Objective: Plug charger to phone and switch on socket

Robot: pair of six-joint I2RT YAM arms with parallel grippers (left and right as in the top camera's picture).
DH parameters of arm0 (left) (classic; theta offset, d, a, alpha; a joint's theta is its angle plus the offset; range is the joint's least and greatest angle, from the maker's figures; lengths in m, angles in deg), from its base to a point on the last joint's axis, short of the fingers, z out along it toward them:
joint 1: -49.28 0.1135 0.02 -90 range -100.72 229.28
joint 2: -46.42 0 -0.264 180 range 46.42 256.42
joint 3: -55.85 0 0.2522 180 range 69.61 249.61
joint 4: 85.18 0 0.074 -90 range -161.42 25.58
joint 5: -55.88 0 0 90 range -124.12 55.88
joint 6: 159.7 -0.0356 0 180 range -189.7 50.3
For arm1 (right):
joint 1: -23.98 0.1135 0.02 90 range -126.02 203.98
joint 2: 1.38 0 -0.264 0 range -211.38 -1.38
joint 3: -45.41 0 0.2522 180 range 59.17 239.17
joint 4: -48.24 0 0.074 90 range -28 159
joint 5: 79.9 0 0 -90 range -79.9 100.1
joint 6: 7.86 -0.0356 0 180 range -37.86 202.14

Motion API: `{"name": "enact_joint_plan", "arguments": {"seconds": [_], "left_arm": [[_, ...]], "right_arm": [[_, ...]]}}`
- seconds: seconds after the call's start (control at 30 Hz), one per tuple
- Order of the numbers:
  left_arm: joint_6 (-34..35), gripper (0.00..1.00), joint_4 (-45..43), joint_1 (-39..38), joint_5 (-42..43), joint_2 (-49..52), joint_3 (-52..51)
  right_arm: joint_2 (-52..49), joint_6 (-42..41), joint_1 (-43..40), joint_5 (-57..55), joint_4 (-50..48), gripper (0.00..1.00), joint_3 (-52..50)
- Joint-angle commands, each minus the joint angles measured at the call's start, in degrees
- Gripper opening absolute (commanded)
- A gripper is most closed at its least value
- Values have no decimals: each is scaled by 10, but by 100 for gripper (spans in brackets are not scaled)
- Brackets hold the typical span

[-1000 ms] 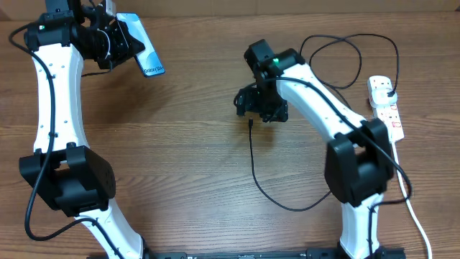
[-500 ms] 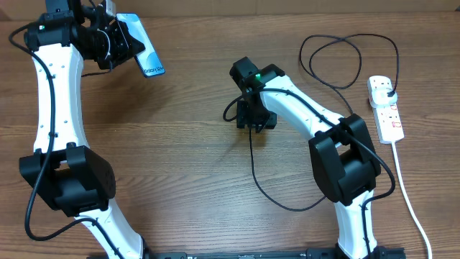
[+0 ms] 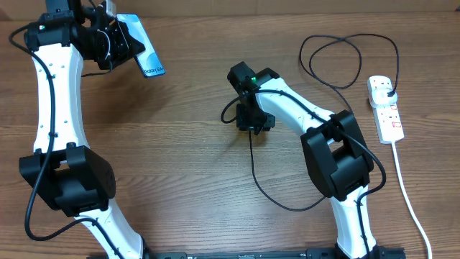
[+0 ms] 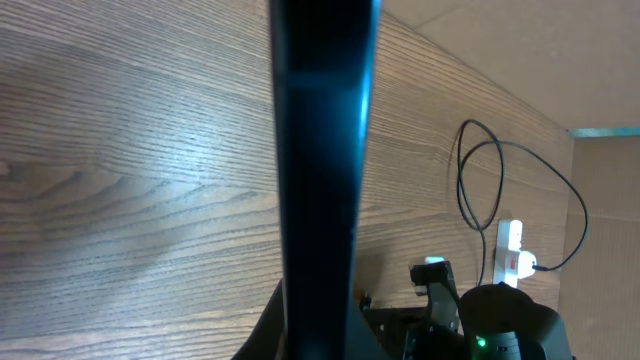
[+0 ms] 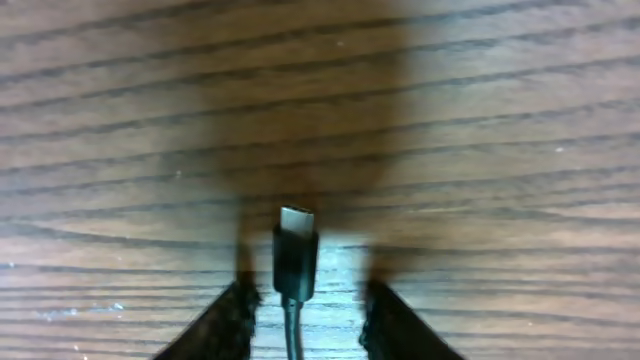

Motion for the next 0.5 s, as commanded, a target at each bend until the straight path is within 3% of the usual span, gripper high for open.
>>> {"name": "enact_joint_plan", "arguments": {"seconds": [0.0,0.2,0.47], "left_arm": [[-11,4,-2,-1,10,-2,6],[-11,4,-1,-1,10,-2,6],[-11,4,-1,-1,10,-2,6]], "right_arm": [[-8,-2,3,-5,0,31,-4],[-16,-2,3,-5,-4,22,-4],[-40,-2,3,2,0,19,-4]]}}
